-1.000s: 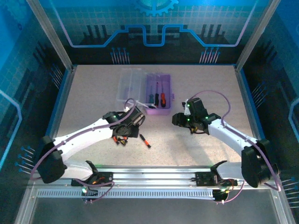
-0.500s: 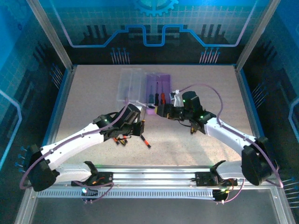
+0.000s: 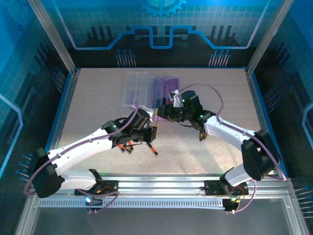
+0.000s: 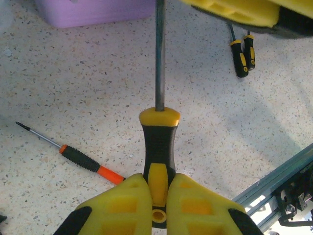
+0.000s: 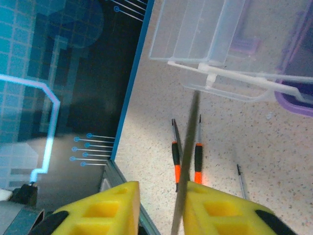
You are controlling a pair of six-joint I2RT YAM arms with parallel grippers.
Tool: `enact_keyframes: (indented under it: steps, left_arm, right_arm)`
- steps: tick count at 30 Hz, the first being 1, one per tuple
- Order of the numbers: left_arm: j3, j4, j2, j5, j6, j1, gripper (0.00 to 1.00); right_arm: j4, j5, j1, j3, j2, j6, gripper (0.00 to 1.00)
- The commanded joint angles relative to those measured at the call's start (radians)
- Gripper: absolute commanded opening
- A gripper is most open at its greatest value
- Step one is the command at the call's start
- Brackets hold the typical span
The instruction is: Pack the tool kit
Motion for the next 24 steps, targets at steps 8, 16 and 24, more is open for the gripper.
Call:
enact_keyframes:
  steps: [8, 16, 24]
  left_arm:
    - [-0.011, 0.007, -0.028, -0.022, -0.006, -0.011, 0.2]
    - [0.029, -0.099, -0.143, -0.188, 0.022, -0.011, 0.54]
    - [-0.189, -0.216, -0.469, -0.564, -0.243, -0.008, 0.99]
  right_arm:
    - [-0.078, 0.074, 0.025, 0.07, 0.011, -0.028, 0.01]
    - [-0.171, 0.087, -0.041, 0.204, 0.063, -0.139, 0.0]
    - [-0.34, -0.005, -0.19, 0.596, 0.401, -0.208, 0.02]
